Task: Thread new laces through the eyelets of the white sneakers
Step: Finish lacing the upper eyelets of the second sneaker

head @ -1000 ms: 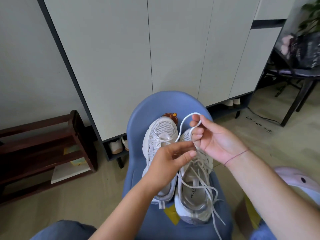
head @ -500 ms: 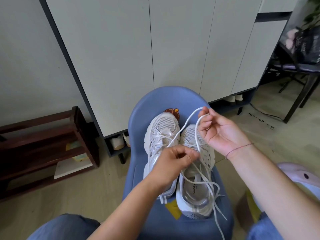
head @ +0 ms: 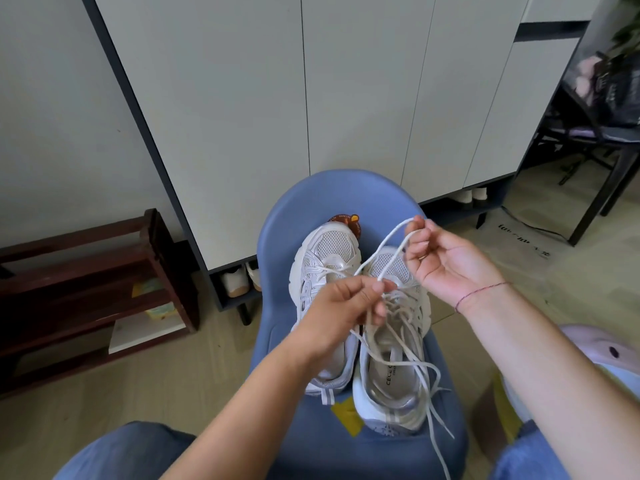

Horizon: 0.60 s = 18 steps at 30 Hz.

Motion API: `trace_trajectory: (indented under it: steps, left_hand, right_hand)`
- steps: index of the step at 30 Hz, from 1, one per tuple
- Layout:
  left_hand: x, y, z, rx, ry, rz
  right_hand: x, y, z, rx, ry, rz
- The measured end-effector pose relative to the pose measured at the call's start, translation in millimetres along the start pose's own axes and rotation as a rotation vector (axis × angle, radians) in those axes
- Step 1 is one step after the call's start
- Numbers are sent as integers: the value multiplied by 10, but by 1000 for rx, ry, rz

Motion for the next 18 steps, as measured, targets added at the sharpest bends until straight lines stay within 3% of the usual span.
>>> trace_trajectory:
  steps: [3,7,9,11,12,14,16,18]
  left_hand:
    - [-325,-146,-15,-14,-70,181]
    - [-693,-261,-100,-60,-97,353]
    - [-774,-270,-127,-63,-132,362]
    - [-754,-262,-129,-48,-149,388]
    - [-718,-249,-123,-39,-152,406]
    - [-625,-224,-98,-24,-155,441]
    - [-546,-226,-80,-3,-176,473]
    - [-513,-245,-77,34,-233,481]
  right_hand:
    - [-184,263,37,-125,-185,-86]
    - [-317,367,72,-137,-251,-254]
    - [-403,355,104,-151,-363,-625]
    - [-384,388,73,-328,-488,-1182]
    - [-247,363,36,-478,-447,-1398]
    - [70,118,-32,-623,-110,-1575]
    - [197,-240,-60,-452,195,-1632]
    - [150,-466,-65,-286,309,-1674]
Point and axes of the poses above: each hand's wrist, its own z-axis towards the middle knuckle, its own x-axis out of the palm, y = z × x, the point moved 6 cm from there along z, towards the middle knuckle, and after that the axes turned 5 degrees about z, right-handed, at the moved point
